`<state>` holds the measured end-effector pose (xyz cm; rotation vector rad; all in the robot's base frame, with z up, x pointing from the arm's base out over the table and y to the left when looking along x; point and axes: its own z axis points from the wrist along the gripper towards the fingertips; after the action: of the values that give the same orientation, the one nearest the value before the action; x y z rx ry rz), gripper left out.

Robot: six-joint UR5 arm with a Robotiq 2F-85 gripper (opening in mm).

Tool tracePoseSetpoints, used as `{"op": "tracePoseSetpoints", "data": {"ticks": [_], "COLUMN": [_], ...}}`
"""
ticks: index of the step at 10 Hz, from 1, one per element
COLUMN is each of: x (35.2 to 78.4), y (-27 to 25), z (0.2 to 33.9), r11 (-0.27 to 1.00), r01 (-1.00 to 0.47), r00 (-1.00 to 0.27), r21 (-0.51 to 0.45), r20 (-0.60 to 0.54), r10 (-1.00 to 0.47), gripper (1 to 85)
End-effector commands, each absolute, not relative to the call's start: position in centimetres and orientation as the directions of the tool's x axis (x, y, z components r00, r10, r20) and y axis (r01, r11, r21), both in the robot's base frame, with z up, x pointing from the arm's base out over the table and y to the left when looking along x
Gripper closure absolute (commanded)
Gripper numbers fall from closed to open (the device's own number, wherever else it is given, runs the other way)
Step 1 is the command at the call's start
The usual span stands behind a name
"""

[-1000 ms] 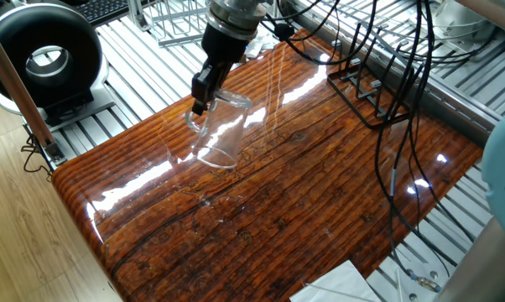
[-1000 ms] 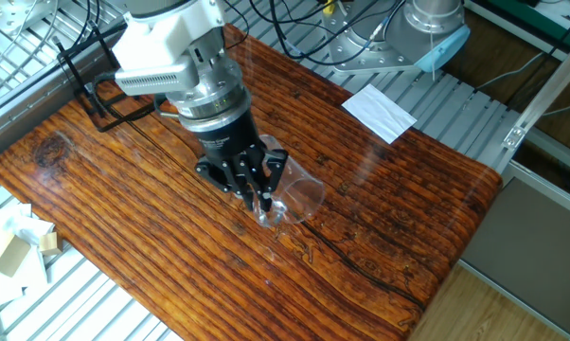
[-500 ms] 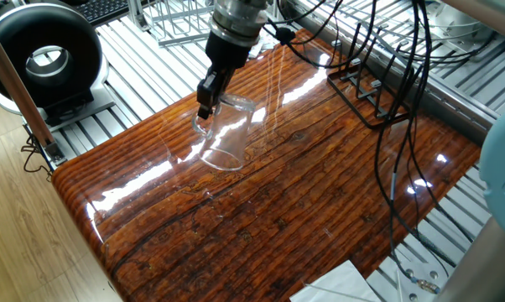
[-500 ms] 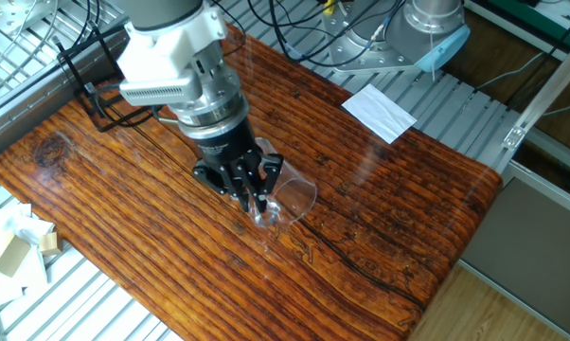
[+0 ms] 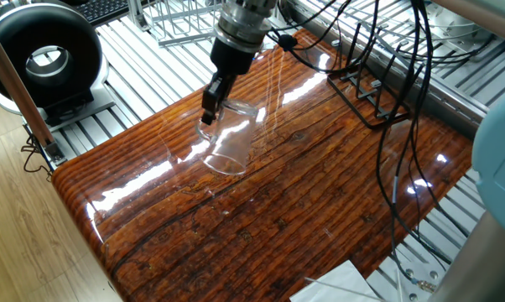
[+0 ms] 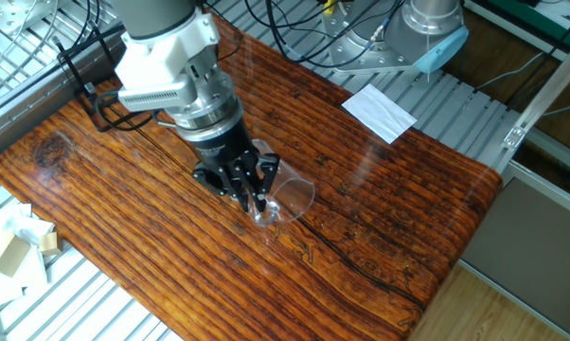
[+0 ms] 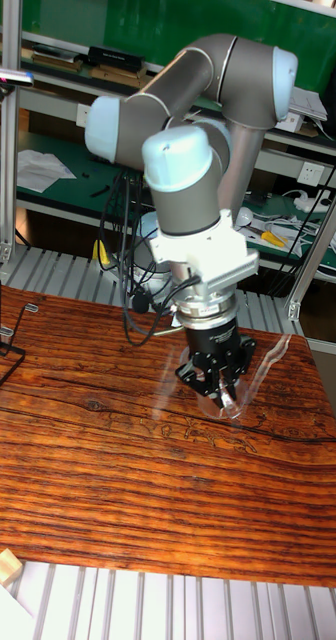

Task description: Take the cup off the cup rack

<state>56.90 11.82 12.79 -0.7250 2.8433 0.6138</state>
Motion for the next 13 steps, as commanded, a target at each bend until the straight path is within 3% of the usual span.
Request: {"op": "tracePoseSetpoints", "data": {"ticks": [1,8,13], "x": [57.2,57.4,57.1], "y": [10.9,9.2,12.3], "z": [11.2,10.9,12.5], "r11": [0.796,0.785,0.765], "r01": [-0.499,-0.556,-0.521], "r00": [-0.865,-0.829,-0.852], "r21": [0.343,0.273,0.378], "r20": [-0.249,-0.251,-0.28], "r10": [-0.435,-0.499,-0.442], "gripper": [84.3,84.3,84.3]}}
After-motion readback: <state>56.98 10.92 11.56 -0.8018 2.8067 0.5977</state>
